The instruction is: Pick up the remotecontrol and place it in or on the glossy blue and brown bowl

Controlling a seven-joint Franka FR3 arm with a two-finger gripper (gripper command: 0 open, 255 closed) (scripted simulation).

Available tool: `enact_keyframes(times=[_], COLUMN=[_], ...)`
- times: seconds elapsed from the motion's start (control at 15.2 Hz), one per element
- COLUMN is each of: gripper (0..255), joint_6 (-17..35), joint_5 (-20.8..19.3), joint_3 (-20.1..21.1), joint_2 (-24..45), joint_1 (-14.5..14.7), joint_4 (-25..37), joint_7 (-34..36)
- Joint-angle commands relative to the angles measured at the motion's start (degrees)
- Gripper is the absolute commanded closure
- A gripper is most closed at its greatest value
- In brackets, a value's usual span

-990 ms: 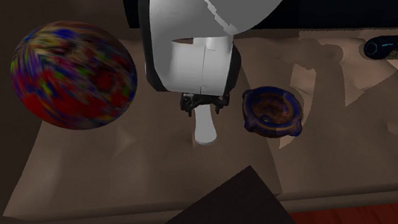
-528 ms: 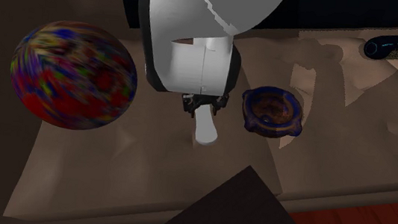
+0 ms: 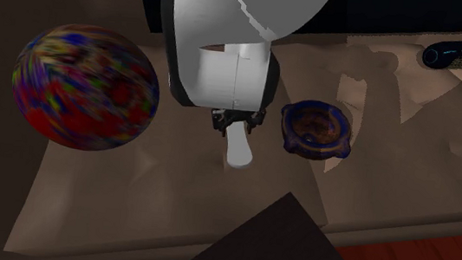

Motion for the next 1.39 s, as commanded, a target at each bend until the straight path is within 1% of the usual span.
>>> enact_keyframes(times=[0.0,0.66,1.32], gripper=[255,255,255], joint_6=[-0.5,-6.11,-12.32], joint_5=[-0.22,-2.8,-5.79], joint_3=[-0.23,-2.62,-4.51], joint_2=[-0.77,-8.19,-15.1], joint_1=[0.2,2.01,3.37], joint_4=[-0.26,-2.05,-2.57], joint_7=[0.15,2.04,4.15])
